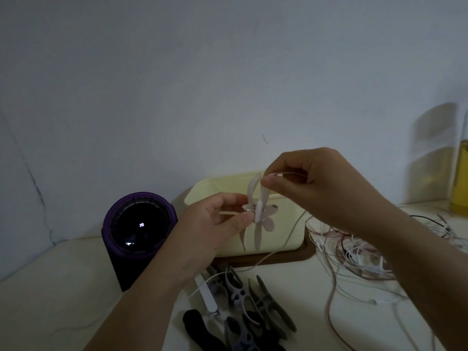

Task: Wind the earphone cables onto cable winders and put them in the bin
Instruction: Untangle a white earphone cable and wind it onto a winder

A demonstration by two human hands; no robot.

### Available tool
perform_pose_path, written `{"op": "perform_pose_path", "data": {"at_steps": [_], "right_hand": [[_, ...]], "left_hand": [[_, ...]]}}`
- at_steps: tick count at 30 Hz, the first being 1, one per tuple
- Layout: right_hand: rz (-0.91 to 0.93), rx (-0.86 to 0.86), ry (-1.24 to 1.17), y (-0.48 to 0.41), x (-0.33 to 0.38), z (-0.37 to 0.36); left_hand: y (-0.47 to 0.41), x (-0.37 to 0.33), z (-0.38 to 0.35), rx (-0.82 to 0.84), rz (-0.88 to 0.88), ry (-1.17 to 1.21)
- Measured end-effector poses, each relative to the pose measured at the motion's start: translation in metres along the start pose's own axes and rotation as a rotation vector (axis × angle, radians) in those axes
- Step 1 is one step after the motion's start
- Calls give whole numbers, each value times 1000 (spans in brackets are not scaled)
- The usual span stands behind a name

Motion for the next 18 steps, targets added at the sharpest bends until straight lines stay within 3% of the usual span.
{"op": "perform_pose_path", "data": {"at_steps": [6,15,18], "right_hand": [[-23,52,-279,-1,-11,6],[-23,558,-1197,2,-31,-31],[-153,473,-1290,-2,-52,-53]], "left_hand": [[-1,0,-2,116,-21,87],[6,-16,-17,309,-64,134],[8,-20,-18,307,-67,229]]}}
Point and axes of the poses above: each hand's wrist, its own y-axis away from the middle knuckle, its own z-axis out of the back of the hand, x = y × z, the point moved 6 cm from there along -y, towards the middle knuckle, and after that the axes turned 12 degrees about x, right-handed, at the moved point
